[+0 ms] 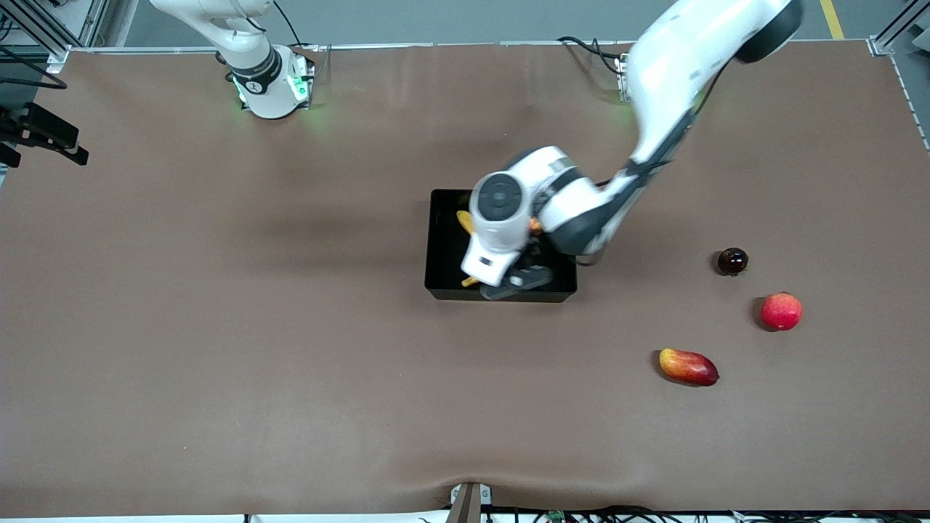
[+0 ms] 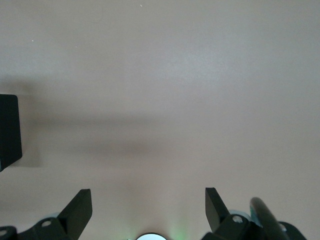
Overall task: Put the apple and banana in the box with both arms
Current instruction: 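Open the left gripper to release the banana and raise it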
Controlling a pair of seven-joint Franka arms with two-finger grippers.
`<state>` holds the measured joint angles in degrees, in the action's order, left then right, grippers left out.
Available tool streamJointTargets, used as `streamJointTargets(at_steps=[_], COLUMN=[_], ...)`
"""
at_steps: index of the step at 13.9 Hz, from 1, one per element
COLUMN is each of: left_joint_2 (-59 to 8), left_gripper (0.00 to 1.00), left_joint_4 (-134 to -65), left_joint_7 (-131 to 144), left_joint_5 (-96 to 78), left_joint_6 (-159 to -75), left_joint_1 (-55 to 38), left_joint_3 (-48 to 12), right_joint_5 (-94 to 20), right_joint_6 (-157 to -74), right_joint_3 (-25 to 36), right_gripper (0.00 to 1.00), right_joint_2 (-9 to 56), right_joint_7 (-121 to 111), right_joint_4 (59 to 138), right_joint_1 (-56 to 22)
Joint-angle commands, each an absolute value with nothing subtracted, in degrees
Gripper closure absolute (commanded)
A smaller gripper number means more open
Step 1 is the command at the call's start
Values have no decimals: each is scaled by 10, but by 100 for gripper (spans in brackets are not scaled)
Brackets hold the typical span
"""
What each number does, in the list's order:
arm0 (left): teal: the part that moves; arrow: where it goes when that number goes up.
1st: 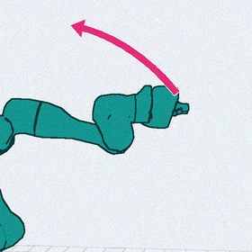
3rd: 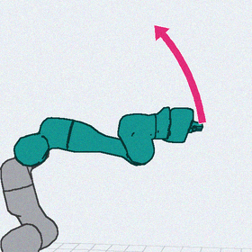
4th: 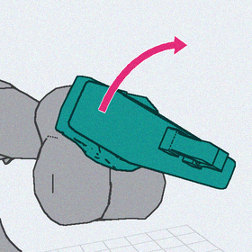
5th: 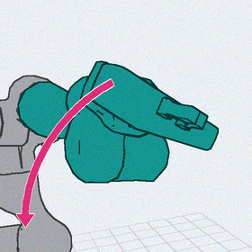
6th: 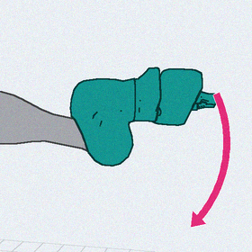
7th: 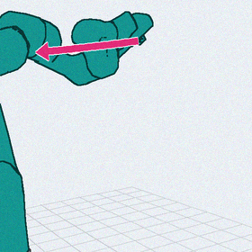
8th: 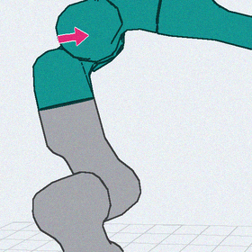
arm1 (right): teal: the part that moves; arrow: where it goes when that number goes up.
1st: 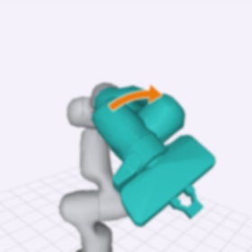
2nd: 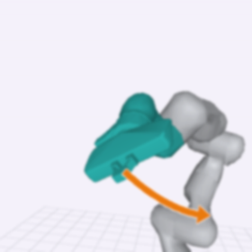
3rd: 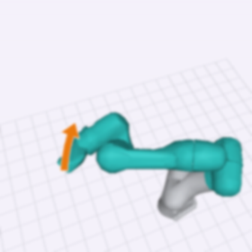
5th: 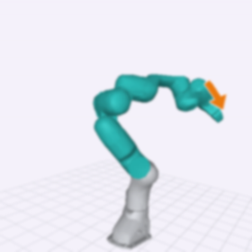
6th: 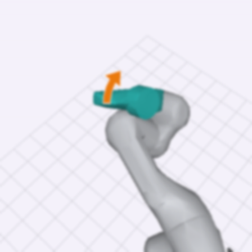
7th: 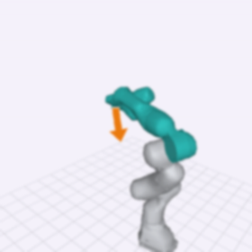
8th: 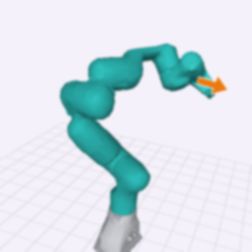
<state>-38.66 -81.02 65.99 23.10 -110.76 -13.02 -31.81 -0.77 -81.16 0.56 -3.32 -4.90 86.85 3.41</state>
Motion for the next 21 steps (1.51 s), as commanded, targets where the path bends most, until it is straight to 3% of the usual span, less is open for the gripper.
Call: streamJointTargets(at_steps=[1, 5, 12, 17, 20, 21], left_joint_2=[-294, -217, -125, -79, -39, -26], left_gripper=[0, 0, 0, 0, 0, 0], left_joint_4=[-832, -831, -825, -828, -847, -858], left_joint_7=[584, 466, 292, 224, 158, 146], left_joint_5=[230, 222, 146, 124, 62, 34], left_joint_6=[-1064, -984, -947, -892, -882, -882], left_joint_1=[-70, -9, 111, 121, 32, 28], left_joint_3=[-318, -321, -321, -316, -170, -150], right_joint_5=[-11, -9, -7, -10, -10, -10], right_joint_6=[-811, -810, -809, -809, -809, -809], right_joint_3=[-3, -3, -4, -3, -3, -3], right_gripper=[0, 0, 0, 0, 0, 0], right_joint_2=[-36, -36, -36, -36, -35, -36], right_joint_7=[-46, -46, -47, -47, -46, -47], right_joint_4=[871, 871, 871, 871, 872, 872], right_joint_1=[45, 47, 44, 48, 51, 51])
